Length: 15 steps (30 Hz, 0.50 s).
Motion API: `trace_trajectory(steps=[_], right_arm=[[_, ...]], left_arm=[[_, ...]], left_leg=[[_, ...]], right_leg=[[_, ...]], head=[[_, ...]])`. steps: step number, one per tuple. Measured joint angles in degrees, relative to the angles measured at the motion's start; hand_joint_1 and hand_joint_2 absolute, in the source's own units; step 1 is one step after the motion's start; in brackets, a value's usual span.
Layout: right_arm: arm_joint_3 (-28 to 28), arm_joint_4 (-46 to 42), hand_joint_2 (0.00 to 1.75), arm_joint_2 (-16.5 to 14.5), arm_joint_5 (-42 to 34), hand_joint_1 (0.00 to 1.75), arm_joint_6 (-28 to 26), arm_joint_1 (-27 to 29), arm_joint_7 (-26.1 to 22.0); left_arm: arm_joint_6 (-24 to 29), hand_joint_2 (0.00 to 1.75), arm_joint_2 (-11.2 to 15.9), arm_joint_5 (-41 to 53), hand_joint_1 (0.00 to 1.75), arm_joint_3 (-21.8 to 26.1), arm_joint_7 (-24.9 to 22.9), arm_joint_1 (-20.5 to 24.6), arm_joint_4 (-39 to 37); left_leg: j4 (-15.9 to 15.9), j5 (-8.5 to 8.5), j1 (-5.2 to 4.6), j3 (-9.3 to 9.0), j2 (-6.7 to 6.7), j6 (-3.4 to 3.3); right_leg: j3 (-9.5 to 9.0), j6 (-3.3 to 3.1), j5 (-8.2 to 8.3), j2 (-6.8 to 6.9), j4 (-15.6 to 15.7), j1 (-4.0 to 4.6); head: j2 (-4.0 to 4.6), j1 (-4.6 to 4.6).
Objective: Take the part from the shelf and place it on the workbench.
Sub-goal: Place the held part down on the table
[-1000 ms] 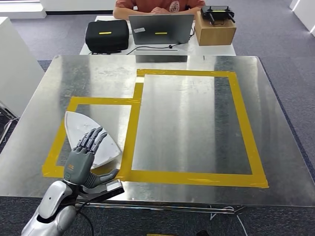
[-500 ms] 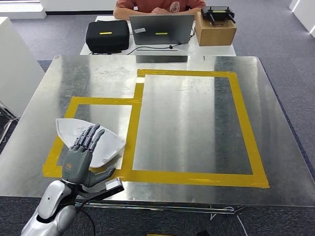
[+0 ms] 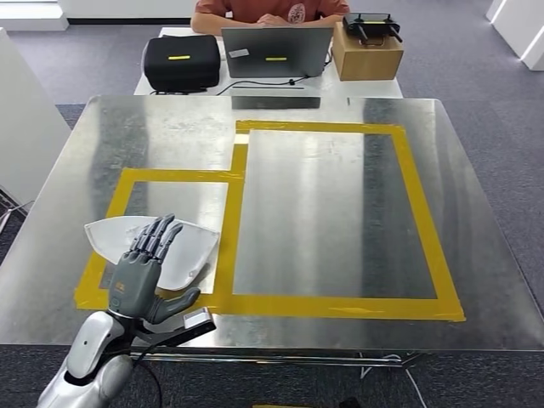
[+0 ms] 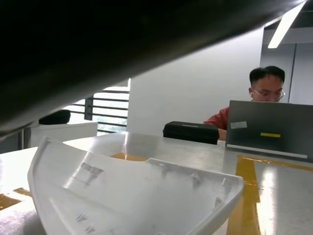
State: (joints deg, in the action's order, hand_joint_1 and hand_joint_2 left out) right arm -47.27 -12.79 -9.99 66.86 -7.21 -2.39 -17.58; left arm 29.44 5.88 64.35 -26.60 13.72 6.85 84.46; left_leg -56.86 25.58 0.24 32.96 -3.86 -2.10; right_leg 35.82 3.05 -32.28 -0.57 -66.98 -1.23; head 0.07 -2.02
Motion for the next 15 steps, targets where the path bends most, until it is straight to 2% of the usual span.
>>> trace_trajectory(steps=[2,3,4,6,7,8,9,11,12,13,14,15], right_arm=[[-0.03,0.0,0.0,0.1,0.0,0.0,0.02,-0.15,0.01],[-0.06,0.0,0.0,0.13,0.0,0.0,0.05,-0.22,0.04],[-0.12,0.0,0.0,0.13,0.0,0.0,0.08,-0.28,0.09],[-0.28,0.01,0.0,0.13,-0.01,0.0,0.14,-0.29,0.19],[-0.35,0.01,0.0,0.13,-0.01,0.0,0.16,-0.29,0.23],[-0.39,0.01,0.0,0.13,-0.02,0.0,0.17,-0.29,0.25],[-0.42,0.02,0.0,0.13,-0.02,0.0,0.18,-0.28,0.27],[-0.48,0.02,0.0,0.14,-0.02,0.0,0.19,-0.22,0.3],[-0.53,0.02,0.0,0.14,-0.02,0.0,0.19,-0.18,0.32],[-0.59,0.02,0.0,0.15,-0.02,0.0,0.2,-0.15,0.34],[-0.65,0.02,0.0,0.15,-0.02,0.0,0.22,-0.14,0.37],[-0.71,0.02,0.0,0.15,-0.02,0.0,0.25,-0.16,0.39]], left_arm=[[-0.14,0.0,-0.02,-0.02,0.0,0.0,-0.13,0.0,0.0],[-0.2,0.0,-0.02,-0.02,0.0,0.0,-0.16,0.01,0.01],[-0.26,0.0,-0.03,-0.03,0.0,0.0,-0.18,-0.01,0.01],[-0.32,0.0,0.01,-0.03,0.0,0.02,-0.23,-0.07,0.02],[-0.32,0.0,0.05,-0.03,0.0,0.03,-0.26,-0.09,0.03],[-0.33,0.0,0.09,-0.02,0.0,0.04,-0.28,-0.08,0.03],[-0.34,0.0,0.12,-0.02,0.0,0.04,-0.3,-0.06,0.04],[-0.38,0.0,0.1,-0.02,0.0,0.03,-0.32,-0.06,0.04],[-0.4,0.0,0.1,-0.02,0.0,0.02,-0.33,-0.1,0.04],[-0.42,0.0,0.11,-0.02,0.0,0.02,-0.33,-0.13,0.04],[-0.43,0.0,0.12,-0.02,0.0,0.02,-0.34,-0.15,0.04],[-0.44,0.0,0.13,-0.02,0.0,0.03,-0.34,-0.14,0.05]], left_leg=[[-0.19,-0.01,-0.08,0.15,-0.07,0.53],[-0.34,-0.1,-0.11,0.26,-0.13,0.89],[-0.4,-0.27,-0.13,0.39,-0.21,1.3],[-0.59,-0.41,-0.05,0.62,-0.2,2.02],[-1.16,0.28,-0.03,0.92,0.35,2.35],[-2.68,1.73,0.0,1.52,1.11,2.64],[-5.48,3.99,0.06,2.54,2.02,2.92],[-13.1,8.73,0.2,5.04,3.05,3.39],[-16.01,10.04,0.27,5.71,3.17,3.51],[-16.99,10.15,0.3,5.43,3.19,3.53],[-15.83,9.24,0.31,4.1,3.19,3.43],[-12.58,7.7,0.28,1.69,3.23,3.2]], right_leg=[[-4.28,-0.3,2.6,-0.47,7.37,0.04],[-5.36,-0.52,3.02,-0.73,9.25,0.1],[-5.69,-0.77,3.01,-0.92,9.75,0.22],[-5.27,-1.44,3.52,-0.7,9.77,0.24],[-5.05,-1.89,3.79,-0.45,9.83,0.19],[-4.78,-2.39,4.1,-0.14,9.95,0.12],[-4.39,-2.83,4.43,0.23,10.03,0.09],[-3.38,-3.27,5.09,0.88,9.99,0.24],[-2.82,-3.32,5.46,1.21,9.96,0.31],[-2.27,-3.3,5.84,1.48,9.92,0.38],[-1.74,-3.25,6.22,1.71,9.9,0.45],[-1.26,-3.15,6.62,1.88,9.88,0.53]], head=[[0.0,0.03],[0.0,0.02],[0.0,0.04],[0.0,0.03],[0.0,0.15],[0.0,0.28],[0.0,0.4],[0.0,0.6],[0.0,0.6],[0.0,0.61],[0.0,0.61],[0.0,0.6]])
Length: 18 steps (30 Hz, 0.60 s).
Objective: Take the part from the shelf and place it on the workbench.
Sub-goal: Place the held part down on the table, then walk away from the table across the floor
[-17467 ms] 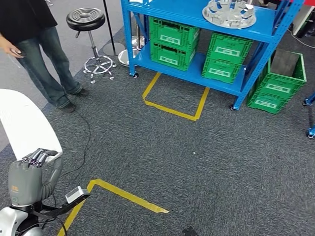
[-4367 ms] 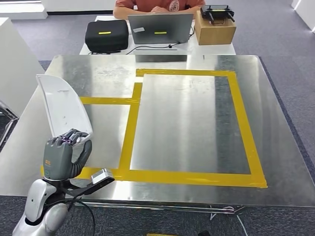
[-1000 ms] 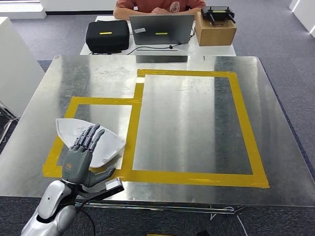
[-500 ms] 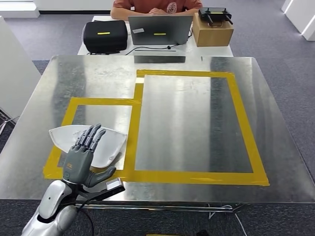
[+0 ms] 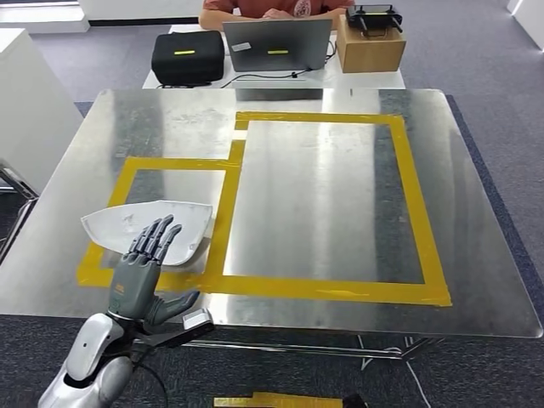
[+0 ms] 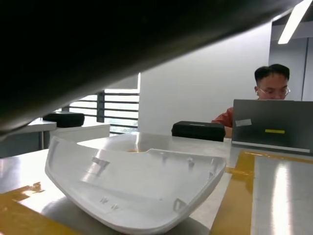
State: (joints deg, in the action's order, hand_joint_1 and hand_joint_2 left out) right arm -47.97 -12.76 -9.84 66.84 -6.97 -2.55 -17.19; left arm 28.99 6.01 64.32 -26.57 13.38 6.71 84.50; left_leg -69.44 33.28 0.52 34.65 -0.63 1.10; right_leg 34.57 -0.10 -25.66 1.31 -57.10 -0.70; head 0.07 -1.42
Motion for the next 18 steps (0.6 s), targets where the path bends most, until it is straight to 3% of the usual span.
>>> trace_trajectory(steps=[2,3,4,7,8,9,11,12,13,14,15,17,18], right_arm=[[-0.07,0.0,0.0,-0.01,0.01,0.0,0.05,-0.05,0.04],[-0.1,0.0,0.0,-0.01,0.01,0.0,0.07,-0.07,0.05],[-0.12,0.0,0.0,-0.01,0.02,0.0,0.09,-0.08,0.06],[-0.18,0.0,0.0,-0.01,0.07,0.0,0.11,-0.07,0.12],[-0.2,0.0,0.0,0.01,0.1,0.0,0.11,-0.03,0.14],[-0.22,0.0,0.0,0.02,0.15,0.0,0.11,0.03,0.14],[-0.27,0.0,0.0,0.02,0.24,0.0,0.1,0.11,0.15],[-0.31,0.0,0.0,0.02,0.27,0.0,0.1,0.12,0.16],[-0.37,0.0,0.0,0.02,0.28,0.0,0.1,0.11,0.16],[-0.42,0.0,0.0,0.02,0.28,0.0,0.1,0.1,0.16],[-0.46,0.0,0.0,0.02,0.28,0.0,0.1,0.1,0.16],[-0.51,-0.01,0.0,0.02,0.29,0.0,0.1,0.04,0.22],[-0.53,-0.02,0.0,0.02,0.31,0.0,0.11,-0.03,0.27]], left_arm=[[-0.01,0.0,0.01,-0.01,0.0,0.02,-0.03,0.1,0.08],[0.0,0.0,0.0,-0.02,0.0,0.03,-0.08,0.16,0.15],[0.01,0.0,-0.01,-0.03,0.0,0.04,-0.13,0.21,0.22],[0.01,0.0,-0.01,-0.04,0.0,0.07,-0.28,0.19,0.28],[-0.01,0.0,-0.02,-0.04,0.0,0.1,-0.34,0.2,0.28],[-0.02,0.0,-0.05,-0.04,0.0,0.13,-0.39,0.22,0.28],[-0.05,0.0,-0.14,-0.04,0.0,0.17,-0.45,0.18,0.28],[-0.07,0.0,-0.17,-0.04,0.0,0.18,-0.47,0.13,0.28],[-0.09,0.0,-0.17,-0.03,0.0,0.19,-0.49,0.07,0.28],[-0.12,0.0,-0.17,-0.03,0.0,0.2,-0.54,0.0,0.28],[-0.14,0.0,-0.17,-0.02,0.0,0.22,-0.59,-0.09,0.28],[-0.17,0.0,-0.19,0.0,0.0,0.37,-0.76,-0.27,0.28],[-0.18,0.0,-0.19,0.01,0.0,0.46,-0.85,-0.34,0.29]], left_leg=[[8.7,-2.07,-0.25,-5.9,0.36,-0.7],[11.87,-2.41,-0.42,-7.88,0.56,-0.98],[13.58,-2.36,-0.61,-8.8,0.7,-1.19],[14.35,-3.46,-0.75,-8.01,0.72,-2.0],[14.52,-4.11,-0.65,-7.55,0.74,-2.38],[14.7,-4.8,-0.53,-6.95,0.77,-2.75],[14.63,-6.0,-0.53,-5.42,0.75,-3.18],[14.55,-6.59,-0.58,-4.53,0.73,-3.26],[14.44,-7.19,-0.63,-3.61,0.71,-3.22],[14.28,-7.76,-0.66,-2.71,0.7,-3.13],[14.08,-8.24,-0.67,-1.88,0.67,-2.99],[13.38,-8.99,-0.73,-0.57,0.58,-2.59],[12.97,-9.3,-0.81,-0.08,0.54,-2.31]], right_leg=[[0.73,0.36,0.81,0.2,-0.08,0.19],[0.97,0.64,1.26,0.31,-0.09,0.27],[1.13,0.96,1.69,0.41,-0.08,0.29],[1.55,2.03,2.42,0.38,-0.04,0.15],[2.09,2.34,1.28,0.05,-0.91,0.11],[2.91,2.61,-0.86,-0.33,-2.84,0.08],[5.0,2.93,-6.65,-0.93,-9.76,0.01],[5.68,3.01,-8.49,-1.01,-13.28,0.01],[5.76,3.04,-8.98,-1.06,-15.64,0.02],[4.93,3.03,-8.15,-1.07,-16.17,0.02],[3.09,2.96,-6.55,-1.08,-14.64,0.02],[-3.19,2.66,-4.56,-1.45,-6.98,0.06],[-6.15,2.49,-4.84,-1.68,-2.91,0.09]], head=[[0.0,-0.01],[0.0,-0.05],[0.0,-0.02],[0.0,0.06],[0.0,0.02],[0.0,-0.01],[0.0,-0.09],[0.0,-0.09],[0.0,-0.08],[0.0,-0.08],[0.0,-0.08],[0.0,-0.11],[0.0,-0.11]])
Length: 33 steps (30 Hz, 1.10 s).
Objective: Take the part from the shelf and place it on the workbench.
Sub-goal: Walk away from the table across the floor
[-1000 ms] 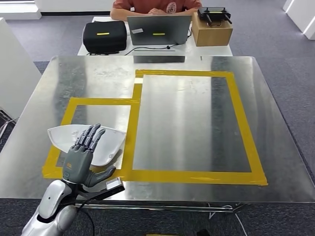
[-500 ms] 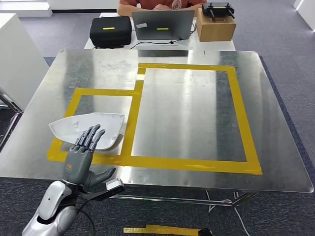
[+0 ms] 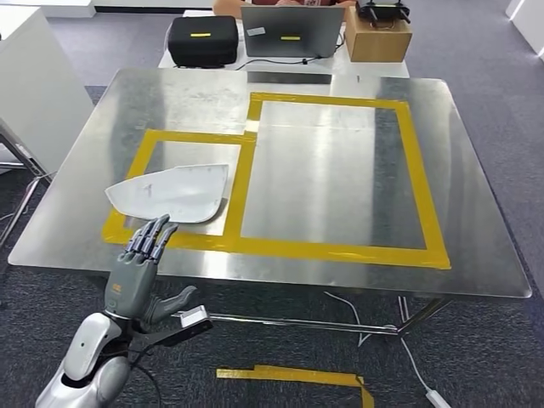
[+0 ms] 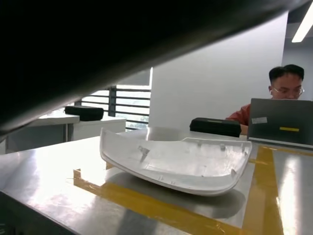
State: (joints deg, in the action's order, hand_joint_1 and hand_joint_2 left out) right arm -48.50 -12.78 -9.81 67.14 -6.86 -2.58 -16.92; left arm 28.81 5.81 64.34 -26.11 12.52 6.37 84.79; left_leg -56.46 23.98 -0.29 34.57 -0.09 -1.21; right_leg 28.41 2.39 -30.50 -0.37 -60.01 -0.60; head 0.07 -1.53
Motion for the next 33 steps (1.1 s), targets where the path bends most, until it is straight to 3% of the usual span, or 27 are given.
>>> trace_trajectory(steps=[2,4,5,6,8,9,10,11,13,15,16,17,19,20,21,24,25,26,27,29,31,33], right_arm=[[-0.04,-0.01,0.0,0.0,0.05,0.0,0.03,-0.09,0.17],[-0.09,0.01,0.0,0.01,0.11,0.0,0.1,0.04,0.38],[-0.13,0.01,0.0,0.02,0.14,0.0,0.15,0.11,0.47],[-0.15,0.02,0.0,0.02,0.18,0.0,0.2,0.16,0.56],[-0.17,0.02,0.0,0.02,0.28,0.0,0.27,0.16,0.69],[-0.17,0.02,0.0,0.02,0.33,0.0,0.29,0.16,0.76],[-0.17,0.02,0.0,0.02,0.38,0.0,0.3,0.17,0.82],[-0.17,0.02,0.0,0.02,0.43,0.0,0.31,0.19,0.88],[-0.17,0.02,0.0,0.02,0.49,0.0,0.32,0.18,1.01],[-0.17,0.02,0.0,0.01,0.5,0.0,0.32,0.17,1.07],[-0.17,0.02,0.0,0.01,0.5,0.0,0.33,0.14,1.07],[-0.17,0.02,0.0,0.01,0.5,0.0,0.33,0.11,1.07],[-0.17,0.02,0.0,0.02,0.5,0.0,0.34,0.11,1.08],[-0.17,0.02,0.0,0.02,0.5,0.0,0.34,0.12,1.08],[-0.17,0.02,0.0,0.02,0.5,0.0,0.34,0.17,1.1],[-0.18,0.02,0.0,0.02,0.51,0.0,0.34,0.2,1.39],[-0.19,0.02,0.0,0.02,0.51,0.0,0.34,0.19,1.54],[-0.2,0.02,0.0,0.02,0.52,0.0,0.34,0.19,1.66],[-0.22,0.02,0.0,0.02,0.53,0.0,0.34,0.19,1.78],[-0.31,0.01,0.0,0.02,0.58,0.0,0.34,0.17,1.95],[-0.45,0.01,0.0,0.02,0.67,0.0,0.34,0.01,2.17],[-0.64,0.01,0.0,0.02,0.72,0.0,0.33,-0.07,2.37]], left_arm=[[-0.02,0.0,-0.01,0.02,0.0,0.16,-0.11,-0.16,0.01],[-0.04,0.0,0.07,0.03,0.0,0.32,-0.16,-0.51,0.01],[-0.05,0.0,0.13,0.03,0.0,0.45,-0.21,-0.74,0.01],[-0.07,0.0,0.19,0.02,0.0,0.59,-0.26,-0.95,0.01],[-0.09,0.0,0.25,0.0,0.0,0.85,-0.4,-1.36,-0.07],[-0.1,0.0,0.26,-0.01,0.0,0.97,-0.45,-1.57,-0.15],[-0.11,0.0,0.28,-0.01,0.0,1.13,-0.5,-1.84,-0.26],[-0.13,0.0,0.3,-0.02,0.0,1.32,-0.56,-2.11,-0.39],[-0.14,0.0,0.31,-0.03,0.0,1.72,-0.63,-2.52,-0.62],[-0.14,0.0,0.31,-0.05,0.0,2.06,-0.66,-2.7,-0.7],[-0.14,0.0,0.31,-0.05,0.0,2.21,-0.66,-2.75,-0.72],[-0.14,0.0,0.31,-0.05,0.0,2.31,-0.66,-2.8,-0.73],[-0.15,0.0,0.3,-0.05,0.0,2.44,-0.66,-2.97,-0.8],[-0.17,0.0,0.3,-0.05,0.0,2.46,-0.66,-3.03,-0.85],[-0.19,0.0,0.28,-0.05,0.0,2.49,-0.66,-3.08,-0.92],[-0.58,0.0,0.11,-0.1,0.0,2.62,-0.92,-3.3,-1.3],[-0.84,0.0,0.03,-0.14,0.0,2.75,-1.1,-3.53,-1.59],[-1.11,0.0,-0.06,-0.3,0.0,2.96,-1.34,-3.84,-2.09],[-1.33,0.0,-0.19,-0.6,0.0,3.23,-1.57,-4.21,-2.77],[-1.54,0.0,-0.63,-1.82,0.0,3.92,-2.01,-4.91,-4.89],[-1.32,0.0,-1.29,-3.9,0.0,4.81,-2.2,-5.42,-8.21],[-0.91,0.0,-2.17,-7.07,0.0,5.74,-1.76,-5.83,-12.92]], left_leg=[[-0.53,-0.76,-0.11,0.65,-0.05,0.6],[-0.83,-1.03,0.0,1.01,-0.15,1.22],[-1.65,0.07,0.08,1.36,-0.19,1.54],[-3.56,2.25,0.19,1.95,-0.21,1.87],[-9.94,8.12,0.42,3.46,-0.19,2.42],[-13.36,10.1,0.52,3.99,-0.18,2.59],[-15.72,10.53,0.57,4.0,-0.18,2.67],[-16.45,9.67,0.59,3.3,-0.17,2.66],[-12.04,6.33,0.58,-0.71,-0.17,2.28],[-4.01,5.55,0.41,-5.92,-0.13,1.54],[-1.23,5.9,0.29,-7.48,-0.12,1.23],[0.22,6.37,0.15,-8.1,-0.1,0.98],[0.94,5.8,0.17,-7.56,0.0,0.41],[1.1,5.27,0.28,-7.08,0.09,0.02],[1.28,4.61,0.41,-6.48,0.19,-0.41],[1.33,2.56,0.45,-3.98,0.28,-0.96],[1.29,1.84,0.44,-3.02,0.28,-0.91],[1.22,1.13,0.44,-2.05,0.3,-0.81],[1.12,0.47,0.46,-1.13,0.31,-0.65],[0.7,-0.65,0.51,0.49,0.31,-0.25],[-0.03,-1.62,0.34,1.66,0.26,0.27],[-0.31,-2.62,0.17,2.2,0.23,0.87]], right_leg=[[-2.76,-0.38,-1.2,-0.31,4.48,0.15],[-2.03,-1.13,-0.92,-0.03,4.83,0.11],[-1.61,-1.64,-0.5,0.18,4.87,0.06],[-1.08,-2.15,0.02,0.44,4.96,-0.02],[-0.07,-2.72,1.08,0.81,4.95,0.02],[0.51,-2.79,1.65,0.94,4.87,0.08],[1.19,-2.79,2.21,1.04,4.71,0.12],[2.03,-2.74,2.74,1.12,4.47,0.16],[3.74,-2.57,3.6,1.23,3.81,0.25],[4.83,-2.21,4.24,1.3,3.25,0.45],[5.17,-1.94,4.62,1.35,3.12,0.5],[5.47,-1.6,5.06,1.4,3.06,0.52],[5.95,-0.83,5.63,1.39,3.0,0.44],[6.4,-0.47,4.88,1.27,2.5,0.4],[7.11,-0.16,3.1,1.08,1.06,0.37],[10.28,0.43,-4.81,0.63,-9.1,0.28],[10.71,0.54,-5.74,0.59,-12.11,0.27],[10.29,0.62,-5.13,0.59,-13.46,0.25],[8.88,0.65,-3.41,0.59,-12.81,0.22],[3.45,0.64,-0.32,0.5,-6.35,0.07],[-2.23,0.34,-0.88,0.25,2.04,0.02],[-3.96,-0.39,-2.01,0.08,5.6,0.18]], head=[[0.0,-0.05],[0.0,-0.09],[0.0,-0.05],[0.0,0.06],[0.0,0.25],[0.0,0.31],[0.0,0.29],[0.0,0.31],[0.0,0.31],[0.0,0.28],[0.0,0.27],[0.0,0.26],[0.0,0.27],[0.0,0.25],[0.0,0.18],[0.0,-0.02],[0.0,-0.02],[0.0,-0.02],[0.0,-0.02],[0.0,-0.03],[0.0,-0.08],[0.0,-0.12]])
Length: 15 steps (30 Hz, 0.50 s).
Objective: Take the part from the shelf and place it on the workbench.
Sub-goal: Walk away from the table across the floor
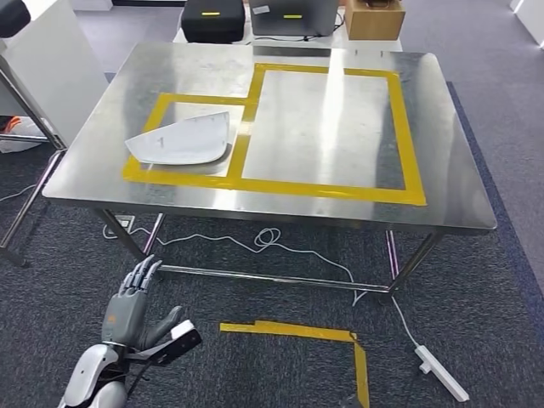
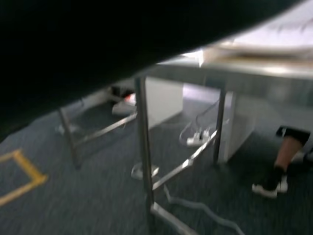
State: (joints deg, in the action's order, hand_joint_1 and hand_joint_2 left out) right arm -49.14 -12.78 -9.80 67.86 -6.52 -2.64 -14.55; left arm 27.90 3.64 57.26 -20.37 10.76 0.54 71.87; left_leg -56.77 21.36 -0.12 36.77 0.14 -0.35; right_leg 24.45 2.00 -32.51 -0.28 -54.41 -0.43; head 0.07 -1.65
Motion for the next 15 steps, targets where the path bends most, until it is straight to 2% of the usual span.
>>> trace_trajectory(steps=[1,2,3,4,6,7,8,9,10,11,13,14,15], right_arm=[[-0.14,0.01,0.0,-0.02,0.01,0.0,0.01,0.04,0.07],[-0.27,0.01,0.0,-0.03,0.01,0.0,0.03,0.11,0.14],[-0.38,0.01,0.0,-0.05,0.07,0.0,0.07,0.17,0.2],[-0.47,0.01,0.0,-0.06,0.16,0.0,0.16,0.22,0.24],[-0.53,0.01,0.0,-0.06,0.43,0.0,0.4,0.29,0.24],[-0.57,0.01,0.0,-0.06,0.5,0.0,0.55,0.31,0.18],[-0.67,0.01,0.0,-0.06,0.54,0.0,0.7,0.34,0.09],[-0.78,0.01,0.0,-0.06,0.54,0.0,0.87,0.36,0.01],[-0.89,0.0,0.0,-0.07,0.54,0.0,1.04,0.37,-0.07],[-0.99,0.0,0.0,-0.1,0.54,0.0,1.22,0.37,-0.1],[-1.19,0.0,0.0,-0.17,0.52,0.0,1.54,0.37,-0.11],[-1.32,0.01,0.0,-0.21,0.49,0.0,1.7,0.36,-0.09],[-1.51,0.01,0.0,-0.21,0.44,0.0,1.84,0.35,-0.06]], left_arm=[[0.1,0.0,-0.49,-1.86,0.0,0.45,0.43,-0.22,-2.75],[0.01,0.0,-1.05,-3.64,0.0,0.84,0.9,-0.47,-5.66],[-0.15,0.0,-1.68,-5.11,0.0,1.16,1.31,-0.66,-8.79],[-0.39,0.0,-2.36,-6.16,0.0,1.38,1.59,-0.74,-12.24],[-0.96,0.0,-3.95,-7.77,0.0,1.64,1.88,-0.61,-19.88],[-1.24,0.0,-4.77,-8.69,0.0,1.87,1.92,-0.45,-23.83],[-1.57,0.0,-5.54,-9.76,0.0,2.2,1.86,-0.28,-27.63],[-1.99,0.0,-6.25,-10.82,0.0,2.63,1.65,-0.05,-31.21],[-2.64,0.0,-6.85,-11.8,0.0,3.17,1.24,0.2,-34.55],[-3.5,0.0,-7.32,-12.68,0.0,3.76,0.65,0.53,-37.7],[-5.4,0.0,-8.01,-14.1,0.0,5.0,-0.71,1.17,-42.93],[-6.23,0.0,-8.26,-14.69,0.0,5.62,-1.31,1.4,-45.09],[-6.9,0.0,-8.49,-15.21,0.0,6.21,-1.81,1.5,-47.0]], left_leg=[[0.03,-0.42,0.04,0.15,-0.01,0.3],[-0.19,0.06,0.12,0.37,-0.02,0.61],[-1.23,1.72,0.21,0.74,-0.04,0.94],[-3.44,4.52,0.3,1.3,-0.05,1.24],[-10.66,10.96,0.42,2.47,-0.06,1.7],[-14.23,12.57,0.47,2.78,-0.05,1.8],[-16.43,12.63,0.49,2.5,-0.05,1.79],[-16.64,11.54,0.49,1.39,-0.05,1.67],[-14.66,10.01,0.47,-0.7,-0.05,1.42],[-10.96,8.88,0.41,-3.65,-0.05,1.06],[-2.41,8.81,0.12,-9.46,-0.04,0.27],[0.21,9.29,-0.06,-11.03,-0.05,-0.06],[1.45,9.56,-0.24,-11.6,-0.05,-0.33]], right_leg=[[0.6,-0.54,0.2,0.09,-0.05,-0.04],[1.02,-1.07,0.66,0.19,-0.11,-0.07],[1.61,-1.61,1.25,0.33,-0.1,-0.14],[2.31,-2.02,1.94,0.48,-0.08,-0.2],[3.59,-2.39,3.29,0.63,-0.17,-0.09],[4.3,-2.41,3.95,0.69,-0.3,-0.02],[5.06,-2.4,4.57,0.73,-0.49,0.05],[5.98,-2.36,5.13,0.77,-0.75,0.14],[6.92,-2.3,5.62,0.79,-1.06,0.22],[7.72,-2.21,6.03,0.79,-1.39,0.28],[8.85,-1.81,6.72,0.81,-2.04,0.5],[9.15,-1.5,7.1,0.86,-2.22,0.52],[9.34,-1.12,7.51,0.91,-2.27,0.51]], head=[[0.0,-0.02],[0.0,0.01],[0.0,0.08],[0.0,0.18],[0.0,0.33],[0.0,0.35],[0.0,0.33],[0.0,0.33],[0.0,0.33],[0.0,0.32],[0.0,0.3],[0.0,0.28],[0.0,0.27]])
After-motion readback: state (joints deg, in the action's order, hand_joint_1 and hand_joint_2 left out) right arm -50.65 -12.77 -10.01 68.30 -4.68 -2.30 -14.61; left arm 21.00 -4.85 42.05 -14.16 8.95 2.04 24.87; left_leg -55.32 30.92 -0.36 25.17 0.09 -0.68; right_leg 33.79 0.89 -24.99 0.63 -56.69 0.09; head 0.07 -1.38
